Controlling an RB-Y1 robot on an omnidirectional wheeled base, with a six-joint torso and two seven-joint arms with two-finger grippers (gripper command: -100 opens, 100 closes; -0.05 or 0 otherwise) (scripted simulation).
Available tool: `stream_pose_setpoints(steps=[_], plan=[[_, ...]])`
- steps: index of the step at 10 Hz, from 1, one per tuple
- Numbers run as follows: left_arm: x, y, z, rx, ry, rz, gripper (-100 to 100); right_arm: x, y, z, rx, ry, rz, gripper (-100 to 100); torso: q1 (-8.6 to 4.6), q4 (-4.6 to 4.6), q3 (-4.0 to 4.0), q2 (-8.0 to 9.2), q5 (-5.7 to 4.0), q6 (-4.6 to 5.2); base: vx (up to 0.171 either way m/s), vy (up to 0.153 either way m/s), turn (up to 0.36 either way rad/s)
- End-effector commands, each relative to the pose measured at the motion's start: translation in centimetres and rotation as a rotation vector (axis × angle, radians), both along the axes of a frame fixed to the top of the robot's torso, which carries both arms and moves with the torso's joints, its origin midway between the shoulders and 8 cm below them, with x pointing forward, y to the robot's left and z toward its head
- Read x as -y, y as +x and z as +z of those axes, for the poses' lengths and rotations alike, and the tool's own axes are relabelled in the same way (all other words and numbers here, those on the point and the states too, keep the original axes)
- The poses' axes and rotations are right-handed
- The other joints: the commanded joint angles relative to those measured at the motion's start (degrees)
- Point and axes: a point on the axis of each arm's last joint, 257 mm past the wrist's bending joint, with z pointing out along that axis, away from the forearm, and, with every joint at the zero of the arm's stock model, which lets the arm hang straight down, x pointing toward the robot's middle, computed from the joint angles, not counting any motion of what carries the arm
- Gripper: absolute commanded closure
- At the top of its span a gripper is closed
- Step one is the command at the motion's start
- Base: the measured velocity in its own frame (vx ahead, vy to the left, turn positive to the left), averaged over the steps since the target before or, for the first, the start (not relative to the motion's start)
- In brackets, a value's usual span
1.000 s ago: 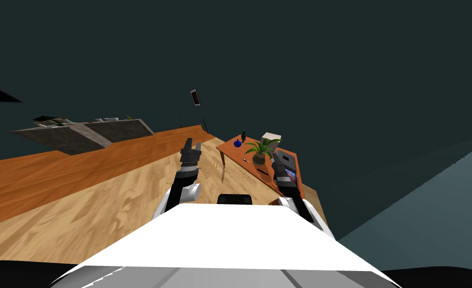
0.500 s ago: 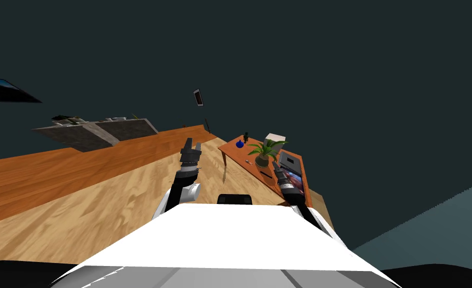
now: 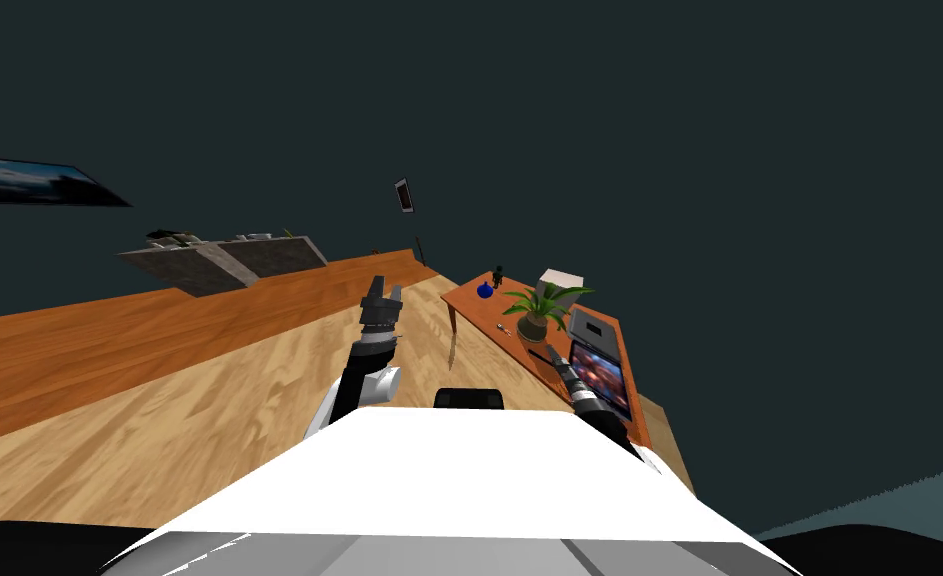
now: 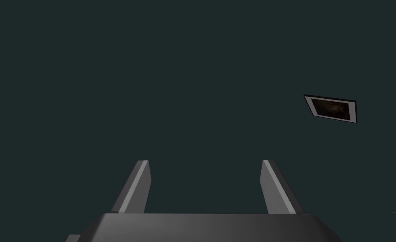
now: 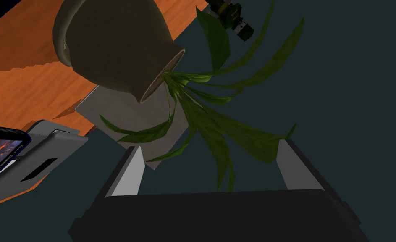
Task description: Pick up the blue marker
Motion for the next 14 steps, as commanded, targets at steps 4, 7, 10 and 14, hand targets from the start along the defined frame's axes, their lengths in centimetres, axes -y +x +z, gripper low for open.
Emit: stream_pose_setpoints(steps=[4,7,10,14], plan=[[0.0,0.0,0.0,0.000,0.000,0.000,0,4.2,-6.3,-6.9,-0.225,-0.157,-0.013,-100,-0.07,0.01,0.02,0.05,-0.01,0.02,0.061,0.026,0.091],[0.0,0.0,0.0,0.000,0.000,0.000,0,7.1,-12.1,-11.2,-0.401,-0.277,-0.006,-100,0.03,-0.01,-0.04,-0.06,0.02,0.01,0.085,0.042,0.154],[0.0,0.0,0.0,0.000,0.000,0.000,0,9.7,-18.5,-14.7,-0.577,-0.392,0.017,-100,-0.01,-0.02,-0.05,-0.08,0.01,0.02,0.093,0.030,0.175],[0.0,0.0,0.0,0.000,0.000,0.000,0,11.0,-22.1,-16.3,-0.671,-0.446,0.033,-100,-0.05,0.00,0.00,0.00,0.00,0.01,0.058,0.015,0.083]])
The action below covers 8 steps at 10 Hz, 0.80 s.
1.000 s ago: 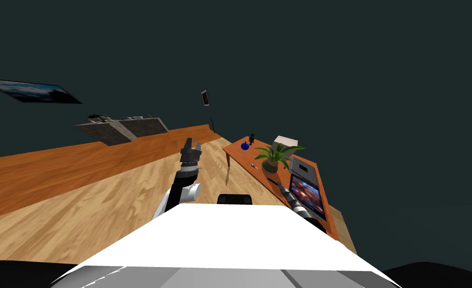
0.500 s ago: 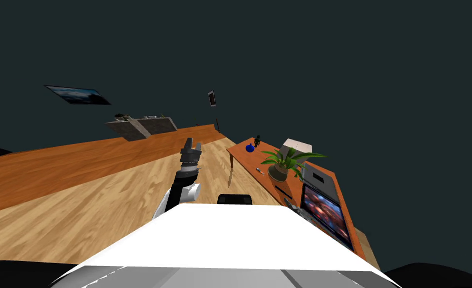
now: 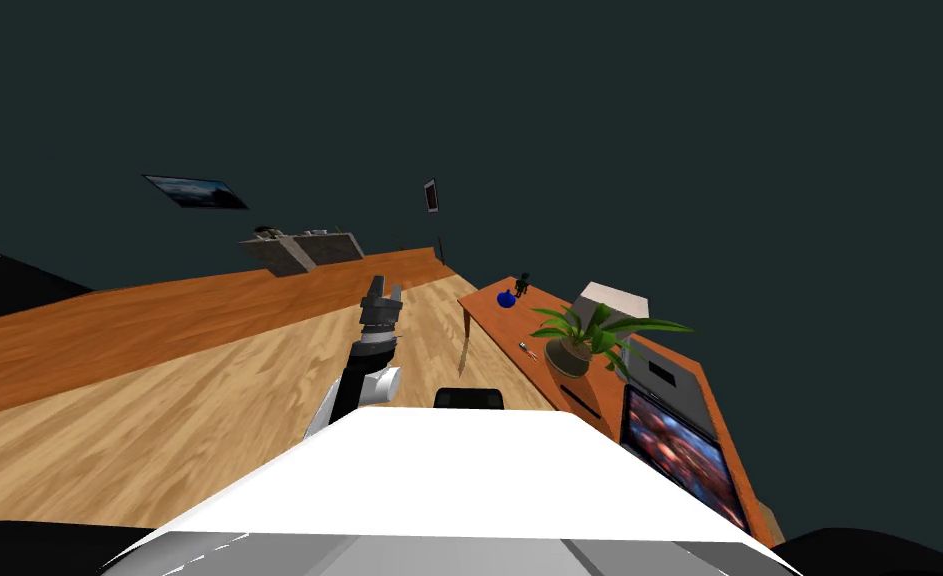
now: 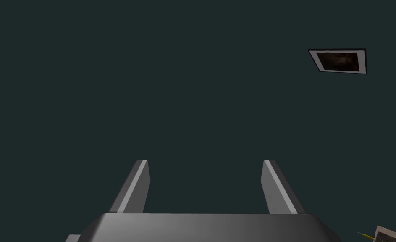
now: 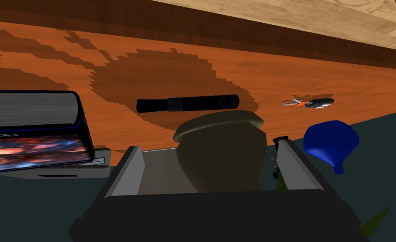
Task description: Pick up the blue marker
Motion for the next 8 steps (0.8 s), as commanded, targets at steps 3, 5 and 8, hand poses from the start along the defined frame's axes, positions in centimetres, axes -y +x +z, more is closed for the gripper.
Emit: stream_pose_setpoints(steps=[3,5,8], plan=[[0.0,0.0,0.0,0.000,0.000,0.000,0,3.2,-10.7,-2.9,-0.266,-0.129,0.060,-100,0.04,-0.03,-0.09,-0.17,0.01,-0.04,0.097,0.025,0.295],[0.0,0.0,0.0,0.000,0.000,0.000,0,3.8,-14.0,-3.4,-0.350,-0.167,0.091,-100,0.03,-0.07,-0.18,-0.30,0.02,0.01,0.106,0.000,0.126],[0.0,0.0,0.0,0.000,0.000,0.000,0,4.3,-17.2,-3.8,-0.429,-0.198,0.120,-100,-0.02,-0.05,-0.15,-0.27,-0.01,0.00,0.087,-0.006,0.145]])
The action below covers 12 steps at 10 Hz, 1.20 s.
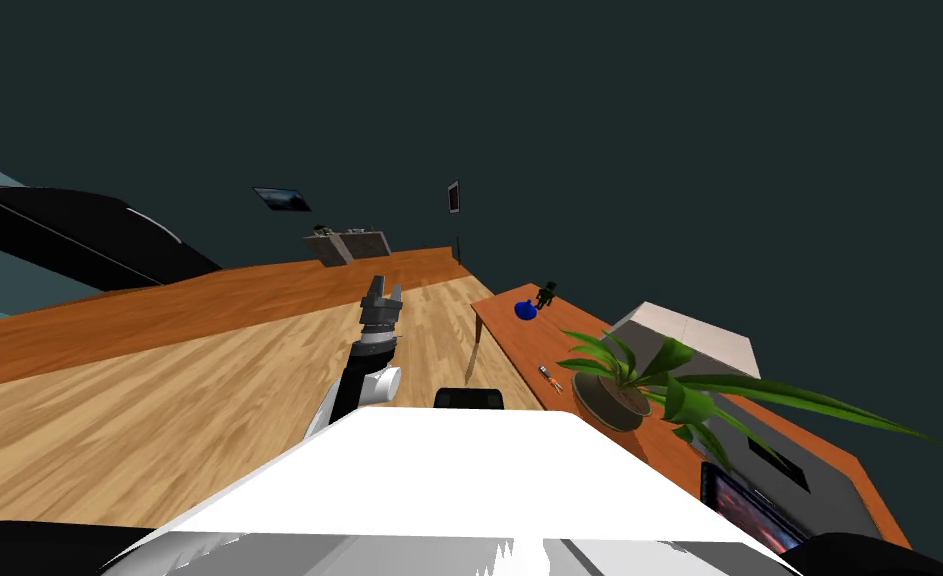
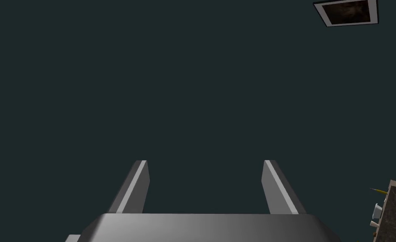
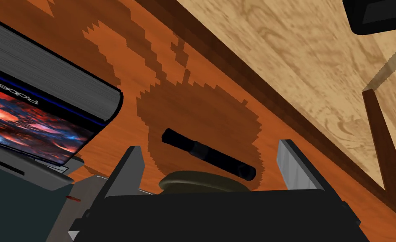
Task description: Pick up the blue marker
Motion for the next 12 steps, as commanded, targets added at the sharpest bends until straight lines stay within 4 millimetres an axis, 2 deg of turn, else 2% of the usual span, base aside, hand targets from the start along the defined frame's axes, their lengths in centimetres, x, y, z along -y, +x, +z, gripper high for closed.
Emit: stream_pose_setpoints(steps=[1,2,3,6,8,10,12], plan=[[0.0,0.0,0.0,0.000,0.000,0.000,0,0.3,-3.3,-0.5,-0.084,-0.026,0.028,-100,0.00,0.00,0.00,0.00,0.00,0.00,0.044,0.013,0.246],[0.0,0.0,0.0,0.000,0.000,0.000,0,0.5,-6.2,-0.6,-0.156,-0.046,0.056,-100,0.02,0.02,0.02,0.01,0.01,-0.07,0.101,-0.002,0.332],[0.0,0.0,0.0,0.000,0.000,0.000,0,0.5,-6.2,-0.6,-0.156,-0.047,0.057,-100,-0.03,-0.02,-0.06,-0.12,0.01,-0.05,0.084,-0.015,0.107],[0.0,0.0,0.0,0.000,0.000,0.000,0,0.3,-13.6,-0.5,-0.344,-0.082,0.143,-100,-0.06,-0.02,-0.09,-0.18,-0.01,-0.06,0.106,-0.018,0.270],[0.0,0.0,0.0,0.000,0.000,0.000,0,-0.5,-17.3,-0.6,-0.440,-0.087,0.198,-100,-0.13,-0.06,-0.17,-0.31,-0.03,-0.06,0.127,-0.027,0.338],[0.0,0.0,0.0,0.000,0.000,0.000,0,-1.8,-20.0,-0.8,-0.512,-0.083,0.249,-100,-0.03,-0.04,-0.12,-0.21,0.00,-0.02,0.090,-0.026,0.266],[0.0,0.0,0.0,0.000,0.000,0.000,0,-3.2,-21.8,-1.1,-0.561,-0.073,0.294,-100,-0.04,-0.02,-0.07,-0.12,-0.01,-0.02,0.070,-0.033,0.232]])
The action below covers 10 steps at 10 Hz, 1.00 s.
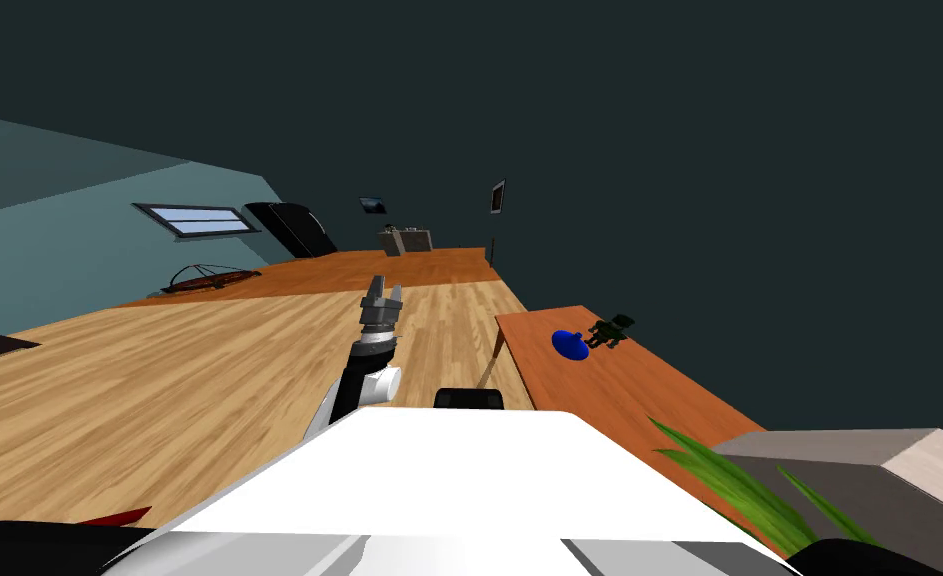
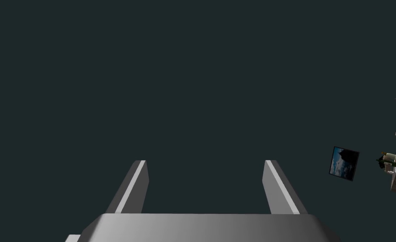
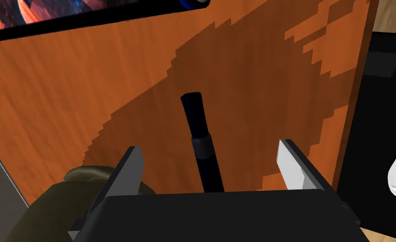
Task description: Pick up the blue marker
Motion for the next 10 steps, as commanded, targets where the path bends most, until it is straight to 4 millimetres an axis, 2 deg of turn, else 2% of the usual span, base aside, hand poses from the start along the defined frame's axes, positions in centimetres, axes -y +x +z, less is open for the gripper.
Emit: stream_pose_setpoints(steps=[1,4,5,6,7,10], plan=[[0.0,0.0,0.0,0.000,0.000,0.000,0,-1.2,-1.0,-0.4,-0.034,0.014,0.033,-100,0.00,0.00,0.00,0.00,0.00,0.00,0.057,-0.029,0.213],[0.0,0.0,0.0,0.000,0.000,0.000,0,-3.3,-1.5,-1.3,-0.065,0.043,0.083,-100,0.00,0.01,0.02,0.04,0.00,0.00,0.056,-0.034,0.184],[0.0,0.0,0.0,0.000,0.000,0.000,0,-2.9,-1.6,-1.1,-0.061,0.038,0.073,-100,0.03,0.02,0.03,0.04,0.00,0.01,0.023,-0.013,0.036],[0.0,0.0,0.0,0.000,0.000,0.000,0,-3.0,-1.6,-1.1,-0.061,0.039,0.076,0,0.10,0.02,0.07,0.14,0.02,0.05,0.000,0.000,0.000],[0.0,0.0,0.0,0.000,0.000,0.000,0,-3.3,-1.0,-2.2,-0.060,0.041,0.069,-100,0.15,0.04,0.12,0.21,0.03,0.05,-0.033,-0.015,0.055],[0.0,0.0,0.0,0.000,0.000,0.000,0,-3.7,-0.1,-3.8,-0.059,0.044,0.059,-100,0.02,0.12,0.30,0.52,0.00,0.04,-0.067,-0.036,0.040]])
